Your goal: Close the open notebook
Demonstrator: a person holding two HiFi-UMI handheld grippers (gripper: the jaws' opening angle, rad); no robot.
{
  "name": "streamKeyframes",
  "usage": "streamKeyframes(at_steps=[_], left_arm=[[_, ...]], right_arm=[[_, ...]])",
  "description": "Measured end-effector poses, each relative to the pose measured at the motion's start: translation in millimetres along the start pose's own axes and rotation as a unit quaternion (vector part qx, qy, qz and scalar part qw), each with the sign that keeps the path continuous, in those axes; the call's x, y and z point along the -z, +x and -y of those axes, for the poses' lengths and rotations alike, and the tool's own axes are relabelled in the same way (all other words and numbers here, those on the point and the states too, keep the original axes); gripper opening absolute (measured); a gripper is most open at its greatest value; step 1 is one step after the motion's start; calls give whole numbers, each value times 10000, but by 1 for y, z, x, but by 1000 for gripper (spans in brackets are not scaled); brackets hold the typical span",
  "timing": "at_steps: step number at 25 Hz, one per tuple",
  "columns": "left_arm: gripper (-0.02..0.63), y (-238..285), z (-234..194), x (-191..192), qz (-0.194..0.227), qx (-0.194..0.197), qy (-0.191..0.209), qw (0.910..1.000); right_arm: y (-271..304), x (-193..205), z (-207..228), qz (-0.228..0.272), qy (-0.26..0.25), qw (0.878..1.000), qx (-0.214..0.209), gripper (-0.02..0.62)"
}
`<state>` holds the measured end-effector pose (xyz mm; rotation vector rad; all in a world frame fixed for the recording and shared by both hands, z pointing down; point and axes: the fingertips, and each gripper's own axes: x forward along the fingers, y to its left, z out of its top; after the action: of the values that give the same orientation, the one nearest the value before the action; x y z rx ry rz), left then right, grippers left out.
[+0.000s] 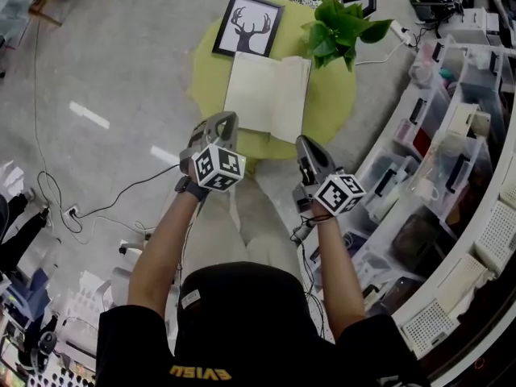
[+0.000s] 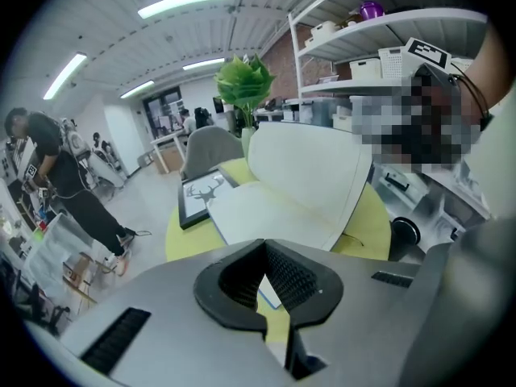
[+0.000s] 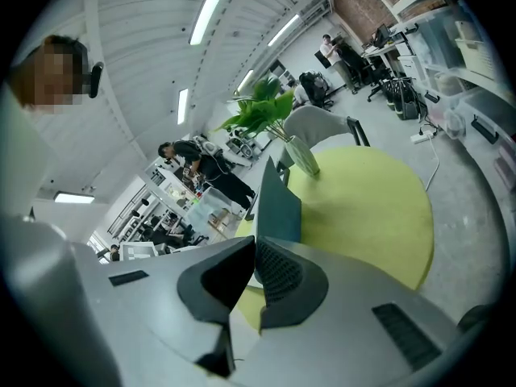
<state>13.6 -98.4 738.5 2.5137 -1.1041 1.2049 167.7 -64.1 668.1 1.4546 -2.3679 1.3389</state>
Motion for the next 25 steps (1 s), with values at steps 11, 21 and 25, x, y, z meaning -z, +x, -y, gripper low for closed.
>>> streamKeyframes(at_steps=[11, 21, 25], left_arm=[[17, -25, -5, 1, 240, -203, -176, 9994], [17, -39, -3, 15, 242, -124, -192, 9994], [17, -42, -7, 22, 198, -129, -223, 9995]], right_arm=[[14, 4, -19, -136, -142, 9997, -174, 12], [33, 12, -36, -299, -256, 9988, -294, 12], [38, 16, -39, -348, -235, 9986, -310, 12]])
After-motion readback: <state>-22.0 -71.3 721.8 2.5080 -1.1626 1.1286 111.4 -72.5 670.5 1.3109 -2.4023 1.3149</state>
